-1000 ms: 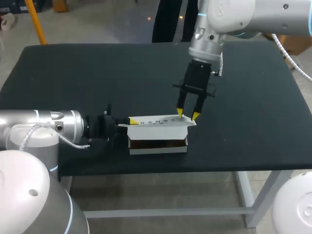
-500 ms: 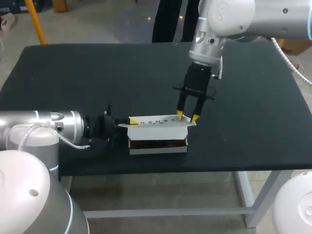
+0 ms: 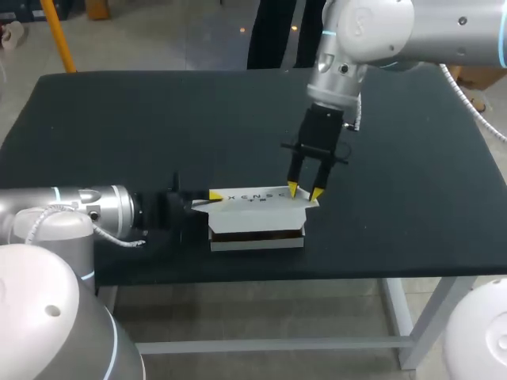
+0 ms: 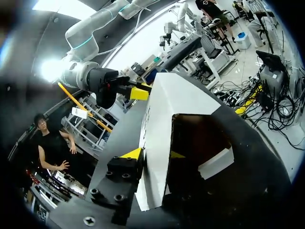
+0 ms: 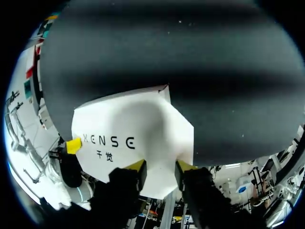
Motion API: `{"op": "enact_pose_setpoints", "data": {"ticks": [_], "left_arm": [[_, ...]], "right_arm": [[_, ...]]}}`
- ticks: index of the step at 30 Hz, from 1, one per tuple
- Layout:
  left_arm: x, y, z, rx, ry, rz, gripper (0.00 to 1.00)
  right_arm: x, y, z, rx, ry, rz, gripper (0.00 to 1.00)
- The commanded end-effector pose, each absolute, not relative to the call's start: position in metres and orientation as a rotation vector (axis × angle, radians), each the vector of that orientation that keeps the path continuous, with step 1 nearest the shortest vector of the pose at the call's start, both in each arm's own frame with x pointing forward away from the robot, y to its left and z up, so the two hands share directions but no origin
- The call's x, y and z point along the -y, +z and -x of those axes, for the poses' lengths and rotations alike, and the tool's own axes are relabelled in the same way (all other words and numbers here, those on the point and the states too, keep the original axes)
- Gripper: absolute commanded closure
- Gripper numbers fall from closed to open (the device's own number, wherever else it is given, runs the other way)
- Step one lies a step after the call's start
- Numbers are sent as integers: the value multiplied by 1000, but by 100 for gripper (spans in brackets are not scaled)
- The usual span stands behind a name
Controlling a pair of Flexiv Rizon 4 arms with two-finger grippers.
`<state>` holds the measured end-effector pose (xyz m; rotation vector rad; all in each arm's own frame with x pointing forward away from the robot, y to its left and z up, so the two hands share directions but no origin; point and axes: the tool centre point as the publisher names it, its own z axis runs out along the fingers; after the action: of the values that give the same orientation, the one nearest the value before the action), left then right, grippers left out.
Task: Assemble the packaging by folding the flat box into shape, placing the metal phone stand inside, and closing the box properly
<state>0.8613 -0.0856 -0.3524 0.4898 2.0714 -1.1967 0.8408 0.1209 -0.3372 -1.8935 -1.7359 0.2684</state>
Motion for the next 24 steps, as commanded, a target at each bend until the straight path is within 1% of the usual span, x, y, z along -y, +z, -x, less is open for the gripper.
{"op": "enact_pose_setpoints", "data": {"ticks": [1,7,15,18,21,24], "left_arm": [[82,-352,-857,-2048,-1197,-483,68],[76,-349,-853,-2035,-1181,-475,67],[52,-341,-838,-2057,-1105,-439,60],[37,-336,-831,-2075,-1080,-413,59],[25,-328,-826,-2117,-1077,-398,63],[13,-318,-824,-2207,-1090,-392,59]], "right_arm": [[-120,-339,-842,1733,271,1889,56],[-120,-339,-842,1731,269,1890,56],[-120,-340,-842,1731,264,1891,56],[-120,-340,-842,1732,260,1892,56],[-120,-340,-841,1732,259,1893,56],[-120,-340,-840,1732,258,1895,56]]}}
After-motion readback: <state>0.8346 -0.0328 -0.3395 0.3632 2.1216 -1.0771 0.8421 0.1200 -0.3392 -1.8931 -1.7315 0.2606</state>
